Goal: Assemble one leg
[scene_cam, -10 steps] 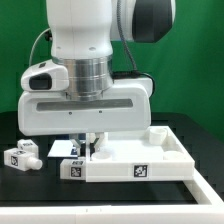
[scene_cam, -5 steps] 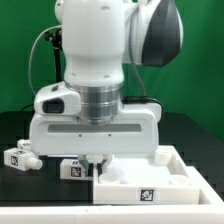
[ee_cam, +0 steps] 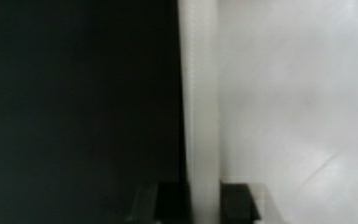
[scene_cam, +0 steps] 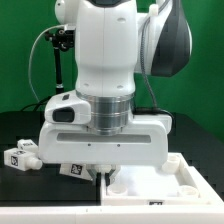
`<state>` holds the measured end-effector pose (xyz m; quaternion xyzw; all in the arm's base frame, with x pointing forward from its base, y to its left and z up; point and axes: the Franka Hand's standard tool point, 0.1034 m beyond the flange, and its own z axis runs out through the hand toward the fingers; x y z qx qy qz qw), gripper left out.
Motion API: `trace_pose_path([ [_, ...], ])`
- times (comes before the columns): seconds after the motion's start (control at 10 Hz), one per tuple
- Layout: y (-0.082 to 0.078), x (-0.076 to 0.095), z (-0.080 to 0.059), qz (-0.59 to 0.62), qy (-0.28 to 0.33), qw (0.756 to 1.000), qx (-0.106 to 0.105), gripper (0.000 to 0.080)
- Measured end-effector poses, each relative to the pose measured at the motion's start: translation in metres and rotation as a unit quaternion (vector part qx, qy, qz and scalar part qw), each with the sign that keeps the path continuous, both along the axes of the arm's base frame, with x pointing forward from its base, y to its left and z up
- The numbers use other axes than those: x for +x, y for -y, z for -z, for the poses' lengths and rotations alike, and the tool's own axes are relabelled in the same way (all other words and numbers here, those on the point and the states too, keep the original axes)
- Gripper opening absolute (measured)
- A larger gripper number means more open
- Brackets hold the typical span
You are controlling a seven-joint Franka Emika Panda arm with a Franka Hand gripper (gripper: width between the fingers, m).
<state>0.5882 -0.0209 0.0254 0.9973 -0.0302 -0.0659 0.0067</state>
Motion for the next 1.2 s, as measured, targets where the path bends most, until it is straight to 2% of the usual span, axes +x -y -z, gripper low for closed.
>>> trace_pose_path([
  [0.5, 0.003, -0.001, -0.002, 0.007, -0.003, 1.000, 0.000, 0.0055],
  [1.0, 0.015, 0.002, -0.022, 0.032, 0.001, 0.999, 0.012, 0.0055],
  [1.2, 0.015, 0.003, -0.025, 0.032, 0.001, 0.999, 0.013, 0.0055],
])
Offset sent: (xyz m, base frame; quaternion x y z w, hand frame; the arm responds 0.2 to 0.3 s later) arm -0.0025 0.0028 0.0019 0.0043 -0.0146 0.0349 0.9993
